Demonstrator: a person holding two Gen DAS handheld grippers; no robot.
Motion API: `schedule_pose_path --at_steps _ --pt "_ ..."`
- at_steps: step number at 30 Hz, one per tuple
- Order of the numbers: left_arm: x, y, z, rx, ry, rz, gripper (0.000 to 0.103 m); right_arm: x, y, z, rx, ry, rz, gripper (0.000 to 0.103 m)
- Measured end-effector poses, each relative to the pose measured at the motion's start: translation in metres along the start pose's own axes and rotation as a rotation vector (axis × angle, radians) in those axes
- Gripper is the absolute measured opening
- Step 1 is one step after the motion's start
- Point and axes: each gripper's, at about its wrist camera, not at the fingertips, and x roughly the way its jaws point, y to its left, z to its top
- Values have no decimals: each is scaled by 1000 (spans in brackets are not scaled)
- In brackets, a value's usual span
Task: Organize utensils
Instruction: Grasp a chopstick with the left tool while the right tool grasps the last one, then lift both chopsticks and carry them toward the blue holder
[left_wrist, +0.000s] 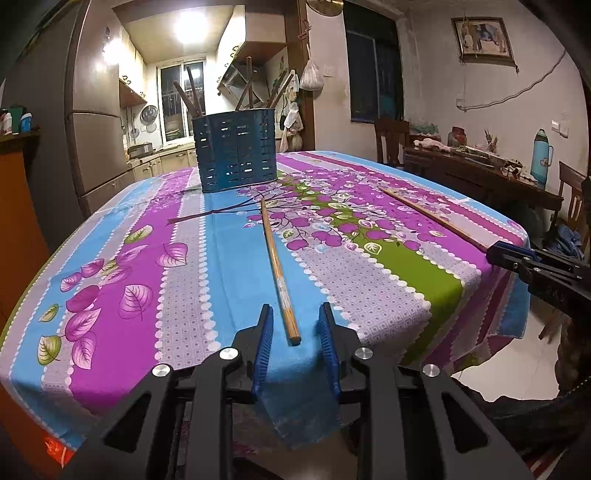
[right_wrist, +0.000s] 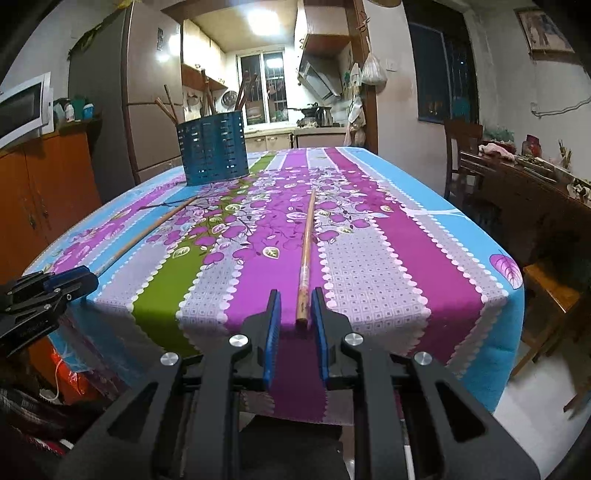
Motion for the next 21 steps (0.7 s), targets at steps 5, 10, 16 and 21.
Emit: schedule_pose_path --at_steps 5,10,16,21 --pt "-1 1 -3 -4 -17 10 15 -3 3 -3 2 -32 -24 13" --pt "-3 0 -6 8 -31 22 9 -4 5 -3 7 -34 -40 6" --pt "-5 7 -6 5 -36 41 7 -3 7 1 -6 -17 -56 5" --pt "-17 14 -3 5 -69 80 7 -7 11 14 -28 -32 -61 5"
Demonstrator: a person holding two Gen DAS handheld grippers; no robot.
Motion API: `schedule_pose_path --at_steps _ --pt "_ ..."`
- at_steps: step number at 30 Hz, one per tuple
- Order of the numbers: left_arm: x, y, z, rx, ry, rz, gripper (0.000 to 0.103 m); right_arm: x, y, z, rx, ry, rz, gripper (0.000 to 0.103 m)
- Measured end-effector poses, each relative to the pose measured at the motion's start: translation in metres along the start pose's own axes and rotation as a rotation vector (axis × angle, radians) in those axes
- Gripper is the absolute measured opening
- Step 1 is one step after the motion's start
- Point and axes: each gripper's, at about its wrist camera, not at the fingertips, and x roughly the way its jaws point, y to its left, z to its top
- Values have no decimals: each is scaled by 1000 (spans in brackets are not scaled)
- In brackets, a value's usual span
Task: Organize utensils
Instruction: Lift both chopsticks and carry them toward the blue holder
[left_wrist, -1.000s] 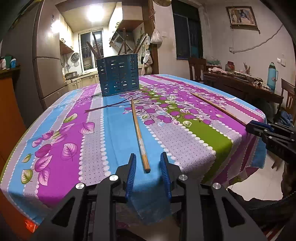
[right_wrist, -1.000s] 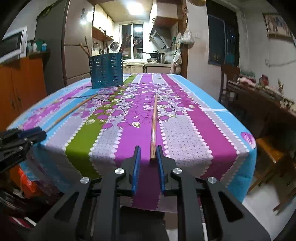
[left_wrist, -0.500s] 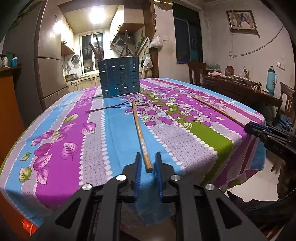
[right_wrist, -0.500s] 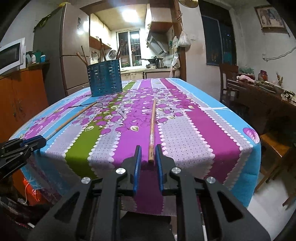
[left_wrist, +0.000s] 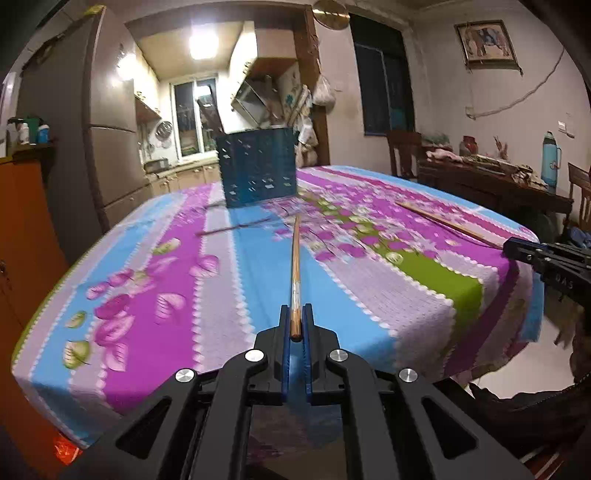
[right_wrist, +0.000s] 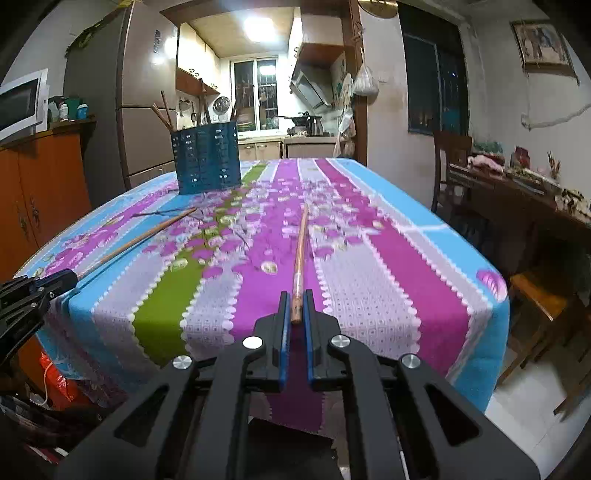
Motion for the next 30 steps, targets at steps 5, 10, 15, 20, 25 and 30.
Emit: schedule_pose_path --at_steps 5,10,15,20,25,30 --pt "-8 14 7 -12 -4 29 7 -7 5 19 -40 -44 -4 5" --pt "-20 27 18 -16 -28 54 7 -11 4 31 -44 -60 -3 5" --pt "-19 36 22 -17 -29 65 7 -16 -1 25 -5 -6 6 5" --pt "-14 36 19 -13 -17 62 7 -18 -1 16 24 41 9 5" --pt "-11 36 16 -11 -5 61 7 -19 -8 12 51 69 13 5" --pt "-16 38 20 -14 -20 71 7 -24 -4 23 34 35 25 5"
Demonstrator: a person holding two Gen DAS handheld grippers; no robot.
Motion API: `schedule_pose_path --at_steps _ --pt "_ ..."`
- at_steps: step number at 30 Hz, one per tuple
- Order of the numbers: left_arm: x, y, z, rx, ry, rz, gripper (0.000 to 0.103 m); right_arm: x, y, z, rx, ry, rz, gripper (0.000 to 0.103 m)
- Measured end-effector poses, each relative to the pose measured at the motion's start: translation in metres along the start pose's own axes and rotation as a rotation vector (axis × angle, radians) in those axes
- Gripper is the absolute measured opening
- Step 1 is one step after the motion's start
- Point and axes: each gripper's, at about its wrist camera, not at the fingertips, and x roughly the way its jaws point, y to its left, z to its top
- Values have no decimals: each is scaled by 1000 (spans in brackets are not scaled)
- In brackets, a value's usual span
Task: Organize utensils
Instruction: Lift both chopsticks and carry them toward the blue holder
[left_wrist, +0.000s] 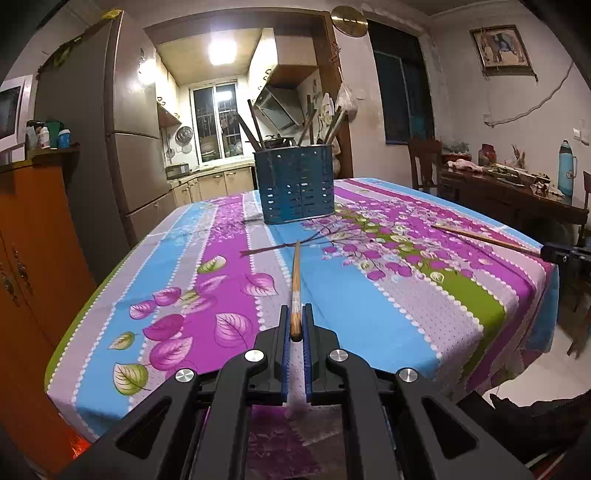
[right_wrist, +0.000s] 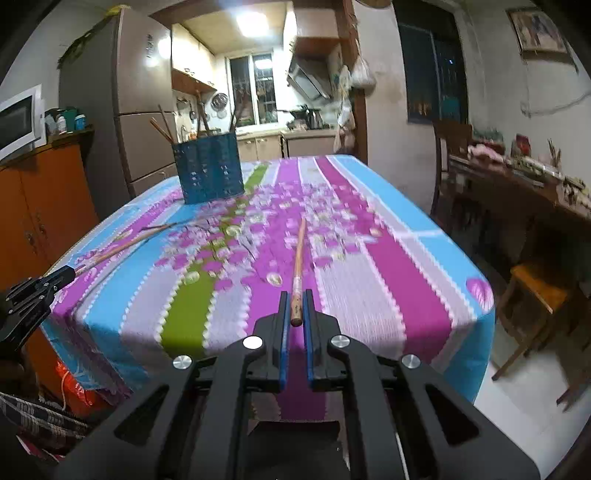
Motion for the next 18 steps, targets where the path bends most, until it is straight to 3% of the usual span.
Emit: schedule_pose_path --at_steps 12,18 --pt "-20 11 18 -18 -42 12 7 -23 18 33 -77 -77 36 5" --pt "-29 18 34 -20 -68 19 7 -35 24 57 -115 -167 45 5"
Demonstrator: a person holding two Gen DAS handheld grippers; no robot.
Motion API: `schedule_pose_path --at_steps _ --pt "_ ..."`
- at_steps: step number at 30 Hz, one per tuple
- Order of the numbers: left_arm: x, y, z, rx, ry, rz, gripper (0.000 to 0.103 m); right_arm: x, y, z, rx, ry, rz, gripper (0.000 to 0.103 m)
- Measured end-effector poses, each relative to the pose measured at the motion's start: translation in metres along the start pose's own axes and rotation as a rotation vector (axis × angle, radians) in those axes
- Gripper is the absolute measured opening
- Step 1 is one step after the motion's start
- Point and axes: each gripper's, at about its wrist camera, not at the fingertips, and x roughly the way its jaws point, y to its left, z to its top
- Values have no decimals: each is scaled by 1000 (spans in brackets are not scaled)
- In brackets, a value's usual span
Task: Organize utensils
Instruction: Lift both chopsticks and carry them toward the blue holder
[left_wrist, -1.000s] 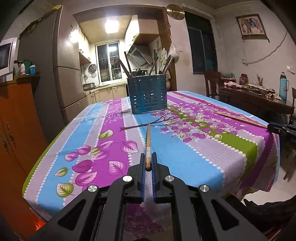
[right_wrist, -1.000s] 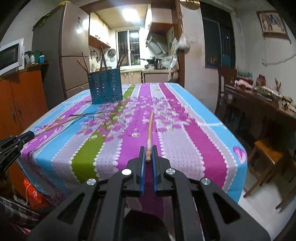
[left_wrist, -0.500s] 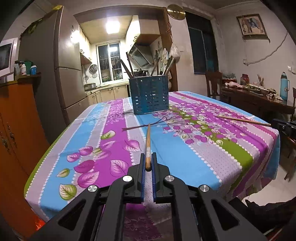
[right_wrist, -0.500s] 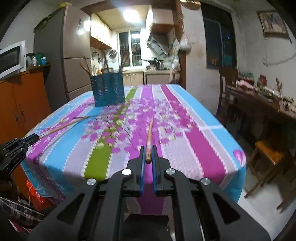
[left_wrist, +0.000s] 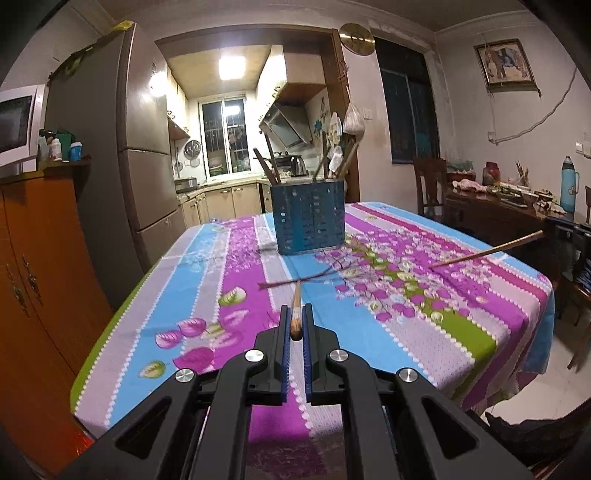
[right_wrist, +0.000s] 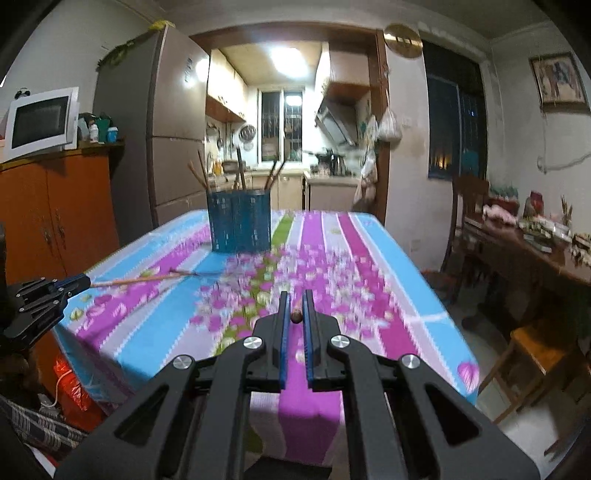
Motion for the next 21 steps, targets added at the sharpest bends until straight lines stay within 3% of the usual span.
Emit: schedule_pose_path --at_steps 10,21 --pt "-4 13 46 -13 -32 -4 7 7 11 42 -89 -117 53 5" --pt "20 14 95 59 -36 86 7 31 33 90 -144 -196 134 5"
